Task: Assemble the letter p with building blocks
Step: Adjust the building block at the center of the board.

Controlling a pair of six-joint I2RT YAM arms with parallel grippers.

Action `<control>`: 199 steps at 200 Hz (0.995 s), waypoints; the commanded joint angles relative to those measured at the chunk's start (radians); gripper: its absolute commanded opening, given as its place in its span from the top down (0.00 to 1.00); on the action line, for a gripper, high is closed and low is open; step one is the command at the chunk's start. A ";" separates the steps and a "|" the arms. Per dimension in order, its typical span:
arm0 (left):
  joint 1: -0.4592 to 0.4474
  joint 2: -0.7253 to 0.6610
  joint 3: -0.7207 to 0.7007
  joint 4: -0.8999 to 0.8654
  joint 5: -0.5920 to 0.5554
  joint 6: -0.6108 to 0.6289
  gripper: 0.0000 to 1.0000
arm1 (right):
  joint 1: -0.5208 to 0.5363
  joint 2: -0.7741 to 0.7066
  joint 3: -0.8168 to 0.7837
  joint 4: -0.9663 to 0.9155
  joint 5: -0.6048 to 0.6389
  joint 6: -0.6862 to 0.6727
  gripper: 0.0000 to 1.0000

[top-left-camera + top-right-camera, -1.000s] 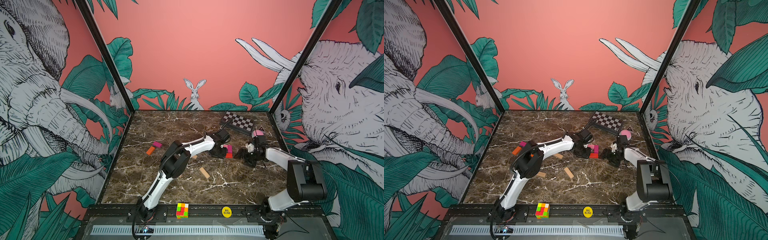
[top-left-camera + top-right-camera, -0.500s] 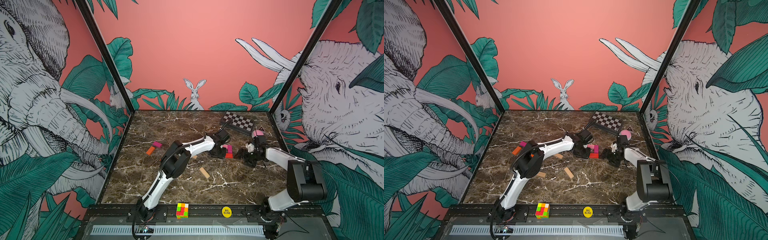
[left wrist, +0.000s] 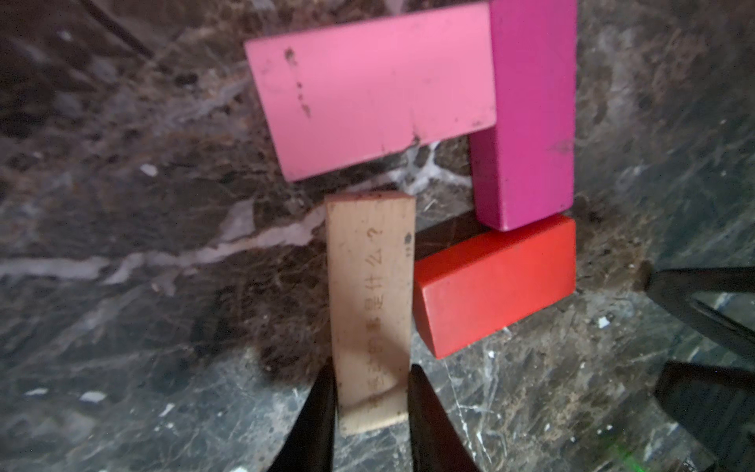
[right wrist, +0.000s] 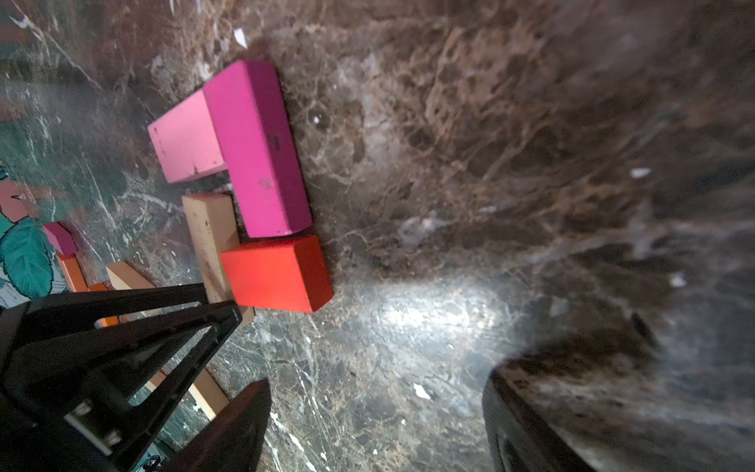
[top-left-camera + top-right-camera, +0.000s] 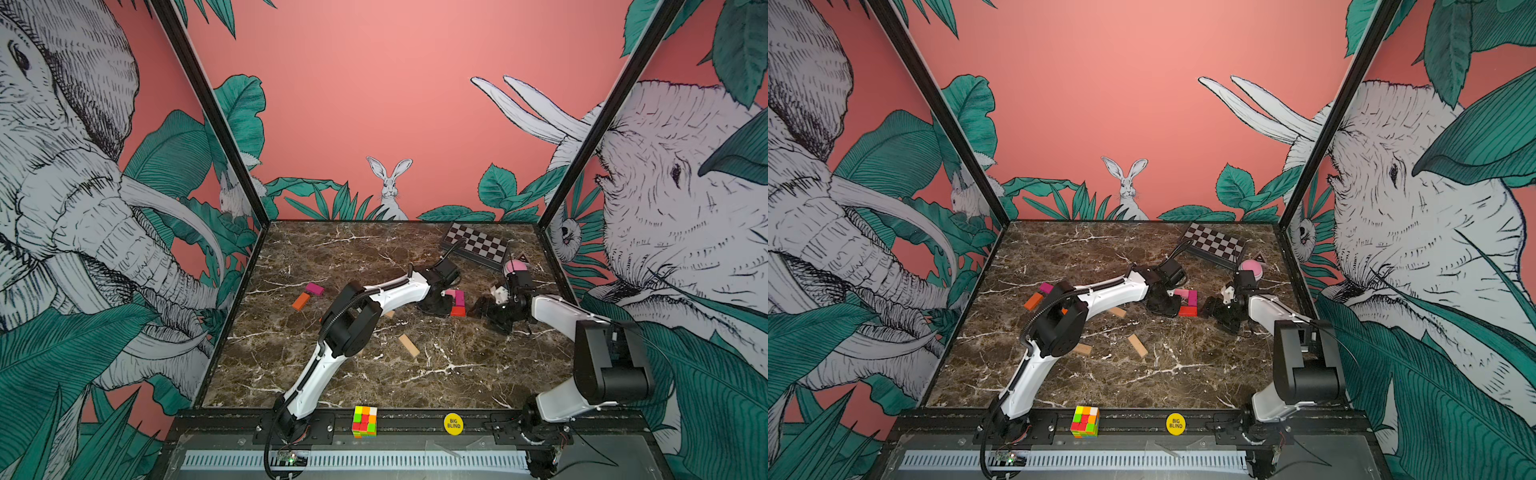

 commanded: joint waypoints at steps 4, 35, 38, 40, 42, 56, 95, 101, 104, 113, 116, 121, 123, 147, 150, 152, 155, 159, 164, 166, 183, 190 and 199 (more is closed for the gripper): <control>-0.011 -0.006 -0.033 -0.057 -0.043 -0.034 0.78 | -0.003 -0.017 0.007 0.002 0.006 -0.001 0.17; -0.020 -0.029 -0.070 -0.063 -0.082 -0.076 0.82 | -0.003 -0.048 -0.003 0.031 0.007 0.004 0.08; -0.019 -0.033 -0.077 -0.060 -0.085 -0.081 0.83 | -0.004 -0.051 -0.005 0.037 0.006 0.005 0.02; -0.020 -0.036 -0.080 -0.057 -0.087 -0.084 0.84 | -0.004 -0.053 -0.006 0.042 0.003 0.007 0.01; -0.020 -0.039 -0.087 -0.057 -0.090 -0.087 0.84 | -0.003 -0.056 -0.007 0.045 0.002 0.008 0.01; -0.025 -0.055 -0.119 -0.032 -0.107 -0.113 0.87 | -0.003 -0.071 -0.014 0.067 -0.010 0.015 0.01; -0.042 -0.051 -0.120 -0.034 -0.132 -0.147 0.90 | -0.003 -0.093 -0.013 0.093 -0.046 0.020 0.01; -0.043 -0.042 -0.107 -0.044 -0.130 -0.148 0.89 | -0.003 -0.095 -0.014 0.095 -0.052 0.020 0.01; -0.043 -0.037 -0.101 -0.053 -0.132 -0.149 0.90 | -0.003 -0.097 -0.014 0.096 -0.054 0.020 0.01; -0.046 -0.025 -0.083 -0.067 -0.132 -0.149 0.90 | -0.003 -0.099 -0.014 0.099 -0.059 0.020 0.01; -0.048 -0.022 -0.078 -0.072 -0.133 -0.148 0.90 | -0.003 -0.100 -0.014 0.099 -0.060 0.019 0.01; -0.049 -0.018 -0.072 -0.078 -0.135 -0.151 0.90 | -0.003 -0.100 -0.014 0.101 -0.062 0.019 0.01; -0.050 -0.016 -0.069 -0.079 -0.137 -0.152 0.90 | -0.003 -0.100 -0.015 0.100 -0.064 0.019 0.01; -0.059 -0.010 -0.062 -0.084 -0.146 -0.170 0.90 | -0.005 -0.113 -0.017 0.103 -0.073 0.018 0.01; -0.060 -0.010 -0.059 -0.086 -0.146 -0.172 0.90 | -0.005 -0.114 -0.019 0.106 -0.075 0.018 0.01; -0.060 -0.008 -0.058 -0.086 -0.147 -0.173 0.90 | -0.004 -0.116 -0.019 0.106 -0.076 0.019 0.01; -0.060 -0.006 -0.054 -0.091 -0.149 -0.175 0.90 | -0.004 -0.118 -0.019 0.108 -0.076 0.019 0.01; -0.060 -0.004 -0.050 -0.096 -0.151 -0.179 0.90 | -0.004 -0.119 -0.019 0.109 -0.079 0.019 0.01; -0.060 -0.001 -0.046 -0.096 -0.150 -0.179 0.90 | -0.005 -0.120 -0.021 0.109 -0.080 0.020 0.01; -0.061 0.000 -0.045 -0.095 -0.150 -0.178 0.90 | -0.005 -0.121 -0.021 0.110 -0.080 0.020 0.01; -0.063 0.018 -0.013 -0.113 -0.153 -0.183 0.90 | -0.005 -0.121 -0.022 0.114 -0.092 0.022 0.01; -0.063 0.028 0.004 -0.121 -0.151 -0.184 0.90 | -0.005 -0.123 -0.024 0.119 -0.096 0.024 0.01; -0.063 0.041 0.029 -0.134 -0.151 -0.184 0.90 | -0.005 -0.124 -0.025 0.122 -0.098 0.025 0.01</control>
